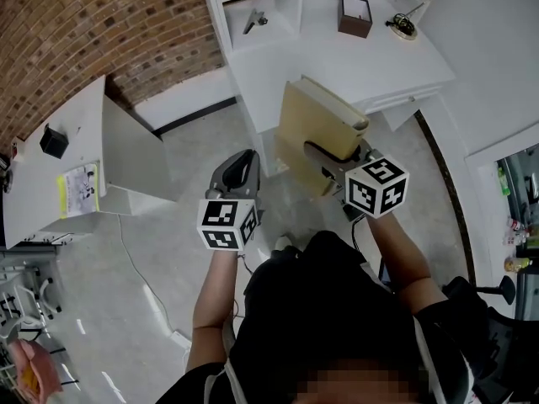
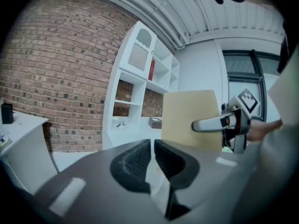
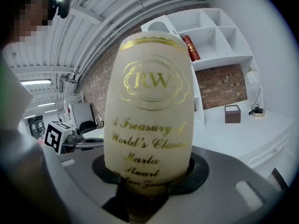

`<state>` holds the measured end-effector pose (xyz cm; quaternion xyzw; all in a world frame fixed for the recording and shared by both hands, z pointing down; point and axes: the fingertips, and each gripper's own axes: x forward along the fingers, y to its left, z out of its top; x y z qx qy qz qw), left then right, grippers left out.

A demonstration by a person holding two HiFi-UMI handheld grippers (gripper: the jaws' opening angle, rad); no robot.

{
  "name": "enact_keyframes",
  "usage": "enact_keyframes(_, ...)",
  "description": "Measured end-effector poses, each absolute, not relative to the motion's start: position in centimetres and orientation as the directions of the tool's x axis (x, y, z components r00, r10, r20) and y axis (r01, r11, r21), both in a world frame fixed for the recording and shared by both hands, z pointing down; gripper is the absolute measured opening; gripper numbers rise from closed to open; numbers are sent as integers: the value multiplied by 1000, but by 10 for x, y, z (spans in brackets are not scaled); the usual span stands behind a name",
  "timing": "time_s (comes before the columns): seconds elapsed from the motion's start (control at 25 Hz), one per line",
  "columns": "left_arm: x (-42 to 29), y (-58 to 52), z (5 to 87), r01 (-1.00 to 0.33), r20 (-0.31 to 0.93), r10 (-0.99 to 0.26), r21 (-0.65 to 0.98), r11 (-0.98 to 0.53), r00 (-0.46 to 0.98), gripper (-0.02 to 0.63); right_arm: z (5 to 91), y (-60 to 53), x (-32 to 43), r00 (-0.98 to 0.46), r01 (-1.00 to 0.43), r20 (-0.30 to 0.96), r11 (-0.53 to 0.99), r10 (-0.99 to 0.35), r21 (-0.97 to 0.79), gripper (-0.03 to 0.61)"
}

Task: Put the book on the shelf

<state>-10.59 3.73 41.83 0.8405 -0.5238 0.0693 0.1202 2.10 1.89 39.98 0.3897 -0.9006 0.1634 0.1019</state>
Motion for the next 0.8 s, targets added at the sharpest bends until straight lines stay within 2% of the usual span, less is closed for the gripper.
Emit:
enact_keyframes(0.24, -110, 14, 418, -897, 241, -865, 143, -417, 441, 26, 401, -3, 17, -663, -745, 327, 636, -673, -200, 230)
enact_keyframes(0.8, -110, -80, 404, -923, 232, -894, 146, -357, 383, 25, 386, -104, 14, -695, -718, 275, 668, -665, -198, 230)
